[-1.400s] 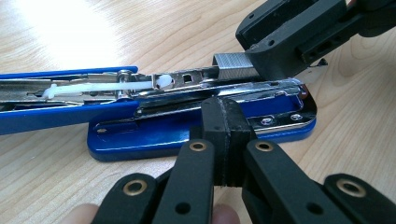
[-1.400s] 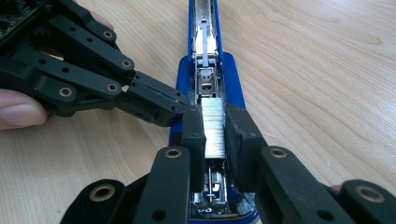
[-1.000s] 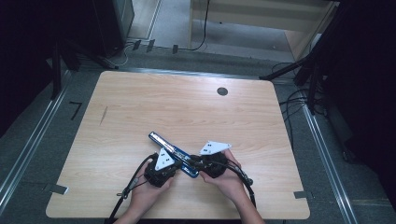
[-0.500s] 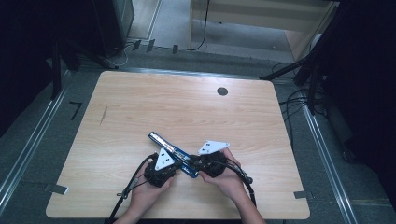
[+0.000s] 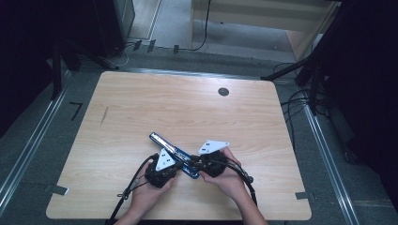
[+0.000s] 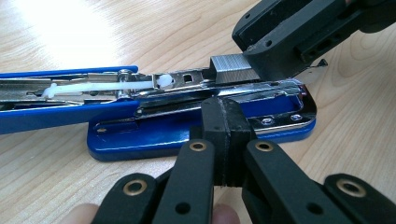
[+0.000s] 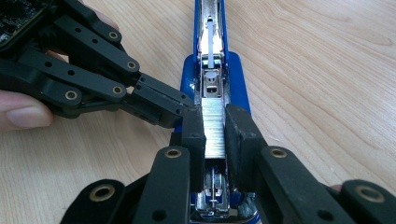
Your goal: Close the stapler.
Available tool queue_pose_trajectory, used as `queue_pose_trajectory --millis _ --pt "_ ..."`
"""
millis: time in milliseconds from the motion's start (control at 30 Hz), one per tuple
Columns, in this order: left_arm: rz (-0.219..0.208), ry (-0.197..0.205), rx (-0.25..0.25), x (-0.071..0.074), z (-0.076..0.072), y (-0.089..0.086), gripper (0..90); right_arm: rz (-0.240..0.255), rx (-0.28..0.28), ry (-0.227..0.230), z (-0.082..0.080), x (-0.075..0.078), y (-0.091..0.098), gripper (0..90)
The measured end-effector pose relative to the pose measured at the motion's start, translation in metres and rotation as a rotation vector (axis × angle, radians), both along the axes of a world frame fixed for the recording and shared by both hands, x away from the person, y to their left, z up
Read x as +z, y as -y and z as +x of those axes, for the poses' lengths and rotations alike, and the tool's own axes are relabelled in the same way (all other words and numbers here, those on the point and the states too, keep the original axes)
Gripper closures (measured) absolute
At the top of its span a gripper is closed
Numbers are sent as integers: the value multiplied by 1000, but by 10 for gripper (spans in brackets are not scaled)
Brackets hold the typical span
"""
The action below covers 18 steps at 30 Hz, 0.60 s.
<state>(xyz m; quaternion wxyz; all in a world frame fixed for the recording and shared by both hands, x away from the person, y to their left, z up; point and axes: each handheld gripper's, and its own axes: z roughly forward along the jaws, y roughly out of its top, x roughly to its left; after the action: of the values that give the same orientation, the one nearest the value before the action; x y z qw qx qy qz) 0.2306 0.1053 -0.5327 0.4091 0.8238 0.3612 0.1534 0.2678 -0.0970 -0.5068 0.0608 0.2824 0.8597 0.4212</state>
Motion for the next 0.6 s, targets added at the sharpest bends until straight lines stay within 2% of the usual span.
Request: queue_pose_trajectory --millis 600 --pt "-1 -3 -1 0 0 0 900 10 -9 -30 2 1 2 798"
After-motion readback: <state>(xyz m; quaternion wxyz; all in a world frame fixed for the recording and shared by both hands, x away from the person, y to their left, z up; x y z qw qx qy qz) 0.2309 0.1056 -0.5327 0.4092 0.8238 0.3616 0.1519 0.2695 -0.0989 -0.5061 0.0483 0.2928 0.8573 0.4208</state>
